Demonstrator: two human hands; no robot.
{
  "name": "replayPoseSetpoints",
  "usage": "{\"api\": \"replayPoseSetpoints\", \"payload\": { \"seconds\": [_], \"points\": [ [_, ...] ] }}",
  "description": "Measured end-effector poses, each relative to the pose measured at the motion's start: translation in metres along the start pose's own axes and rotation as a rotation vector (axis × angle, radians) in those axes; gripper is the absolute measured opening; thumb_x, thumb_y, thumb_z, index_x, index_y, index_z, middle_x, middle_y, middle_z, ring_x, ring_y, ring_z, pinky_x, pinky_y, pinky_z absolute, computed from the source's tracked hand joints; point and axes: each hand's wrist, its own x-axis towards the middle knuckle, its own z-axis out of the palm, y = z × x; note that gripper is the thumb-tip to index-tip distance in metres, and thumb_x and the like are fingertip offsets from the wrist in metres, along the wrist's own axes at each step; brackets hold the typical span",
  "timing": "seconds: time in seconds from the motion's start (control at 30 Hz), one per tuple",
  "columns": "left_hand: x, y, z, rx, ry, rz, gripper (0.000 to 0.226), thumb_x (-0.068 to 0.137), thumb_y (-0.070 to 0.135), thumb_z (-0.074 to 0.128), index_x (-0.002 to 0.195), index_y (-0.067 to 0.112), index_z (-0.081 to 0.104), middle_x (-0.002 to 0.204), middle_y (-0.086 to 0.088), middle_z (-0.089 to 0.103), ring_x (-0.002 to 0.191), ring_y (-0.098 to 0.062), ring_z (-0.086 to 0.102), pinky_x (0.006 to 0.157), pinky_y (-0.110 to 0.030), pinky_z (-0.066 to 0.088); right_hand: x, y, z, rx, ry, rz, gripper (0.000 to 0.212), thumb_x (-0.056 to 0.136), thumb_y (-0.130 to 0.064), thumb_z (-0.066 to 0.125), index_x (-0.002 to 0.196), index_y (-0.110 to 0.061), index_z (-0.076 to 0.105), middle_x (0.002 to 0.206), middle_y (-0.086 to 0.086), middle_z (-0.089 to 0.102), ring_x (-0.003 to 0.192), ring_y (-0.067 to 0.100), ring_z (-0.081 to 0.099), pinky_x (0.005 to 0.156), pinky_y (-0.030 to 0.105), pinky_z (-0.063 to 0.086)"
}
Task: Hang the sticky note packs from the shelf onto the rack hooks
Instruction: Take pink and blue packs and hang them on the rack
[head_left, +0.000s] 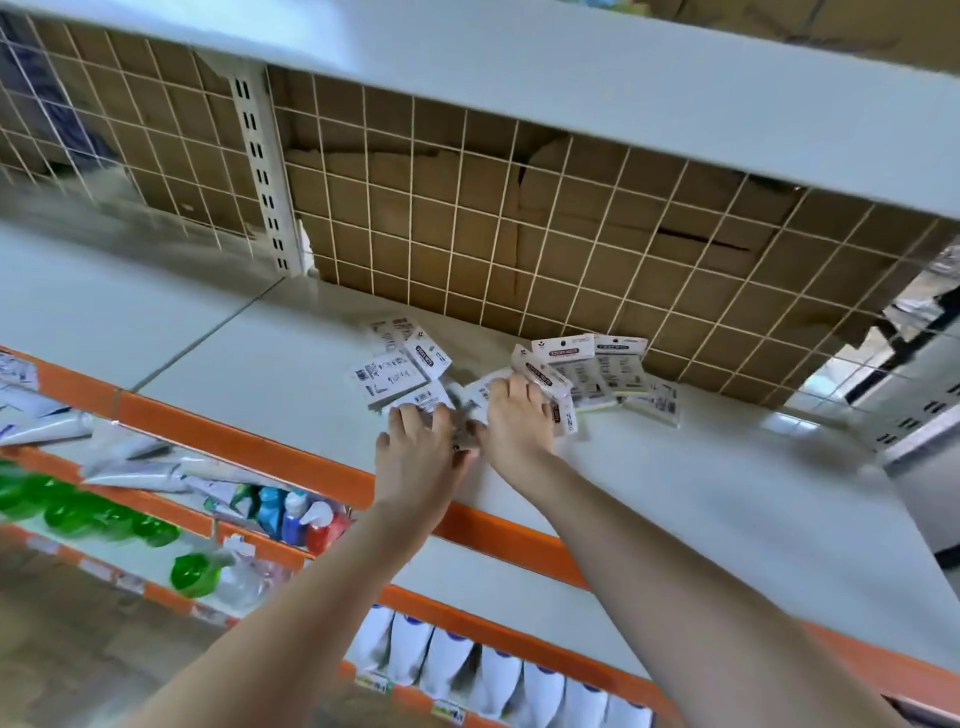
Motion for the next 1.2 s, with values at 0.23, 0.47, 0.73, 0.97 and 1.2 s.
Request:
{"api": "replayPoseSetpoints", "payload": {
  "seconds": [0.23, 0.47, 0.73, 0.97, 1.2],
  "points": [
    [-0.012, -0.006, -0.009, -0.119, 0.125, 0.071, 0.026, 0.079, 0.004, 0.071, 0.102, -0.001, 0.062, 0.084, -0.021, 0.056, 0.074, -0.039, 0.060, 0.055, -0.041, 0.051, -0.021, 0.001, 0.004, -0.099, 0.043, -0.046, 0.047, 0.091, -0.023, 0.058, 0.133, -0.010, 0.040, 0.135, 0.010, 0.037, 0.123, 0.034, 0.037, 0.096, 0.046, 0.039],
    [-0.019, -0.012, -0.016, -0.397, 0.246, 0.010, 0.025, 0.088, 0.007, 0.060, 0.112, 0.000, 0.059, 0.096, -0.022, 0.061, 0.080, -0.040, 0.060, 0.055, -0.043, 0.046, -0.044, 0.030, -0.027, 0.123, 0.175, -0.236, 0.025, 0.096, -0.013, 0.047, 0.115, -0.003, 0.061, 0.118, 0.016, 0.055, 0.108, 0.035, 0.052, 0.087, 0.041, 0.043],
    [-0.033, 0.015, -0.030, -1.154, 0.124, -0.180, 0.022, 0.100, 0.021, 0.039, 0.110, 0.009, 0.055, 0.086, -0.001, 0.056, 0.075, -0.009, 0.055, 0.062, -0.017, 0.044, -0.068, 0.069, -0.055, 0.811, 0.333, 0.394, 0.017, 0.096, -0.014, 0.040, 0.098, -0.015, 0.057, 0.081, 0.005, 0.057, 0.073, 0.024, 0.049, 0.058, 0.028, 0.031],
    [-0.042, 0.032, -0.039, -1.874, -0.341, -0.550, 0.016, 0.098, 0.033, 0.046, 0.103, 0.027, 0.060, 0.101, -0.004, 0.068, 0.082, -0.018, 0.070, 0.056, -0.038, 0.058, -0.100, 0.094, -0.063, 1.936, 0.156, 0.577, 0.020, 0.094, -0.009, 0.056, 0.113, -0.009, 0.061, 0.097, 0.007, 0.068, 0.083, 0.016, 0.064, 0.058, 0.028, 0.052],
    [-0.047, 0.040, -0.035, -2.171, -0.774, -0.560, 0.070, 0.072, 0.066, 0.051, 0.120, 0.015, 0.057, 0.115, -0.018, 0.067, 0.105, -0.037, 0.065, 0.074, -0.051, 0.057, -0.115, 0.089, -0.067, 2.188, -0.039, 0.511, 0.048, 0.075, -0.015, 0.068, 0.120, -0.003, 0.055, 0.104, 0.015, 0.065, 0.085, 0.021, 0.066, 0.057, 0.023, 0.055]
  ]
}}
